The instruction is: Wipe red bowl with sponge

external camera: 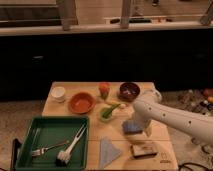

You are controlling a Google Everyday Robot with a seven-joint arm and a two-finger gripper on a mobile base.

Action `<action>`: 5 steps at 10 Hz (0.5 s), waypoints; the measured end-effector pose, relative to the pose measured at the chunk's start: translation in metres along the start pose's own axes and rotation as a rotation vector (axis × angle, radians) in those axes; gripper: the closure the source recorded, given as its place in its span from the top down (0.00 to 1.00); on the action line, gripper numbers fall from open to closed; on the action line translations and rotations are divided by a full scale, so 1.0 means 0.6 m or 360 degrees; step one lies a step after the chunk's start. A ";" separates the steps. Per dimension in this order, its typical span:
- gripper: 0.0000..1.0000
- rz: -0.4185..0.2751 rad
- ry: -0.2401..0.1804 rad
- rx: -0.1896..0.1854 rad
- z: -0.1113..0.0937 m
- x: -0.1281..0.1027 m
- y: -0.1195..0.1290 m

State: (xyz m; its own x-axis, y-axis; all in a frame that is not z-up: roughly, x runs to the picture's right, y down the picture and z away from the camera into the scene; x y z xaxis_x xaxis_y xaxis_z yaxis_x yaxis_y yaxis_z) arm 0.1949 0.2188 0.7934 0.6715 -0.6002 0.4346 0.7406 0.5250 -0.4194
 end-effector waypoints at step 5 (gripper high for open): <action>0.80 0.0289 0.0000 0.0005 0.018 0.008 -0.006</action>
State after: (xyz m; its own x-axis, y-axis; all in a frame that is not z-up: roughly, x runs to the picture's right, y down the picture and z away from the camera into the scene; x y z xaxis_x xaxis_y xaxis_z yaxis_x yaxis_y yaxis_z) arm 0.1954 0.2205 0.8055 0.7941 -0.4953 0.3522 0.6074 0.6266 -0.4883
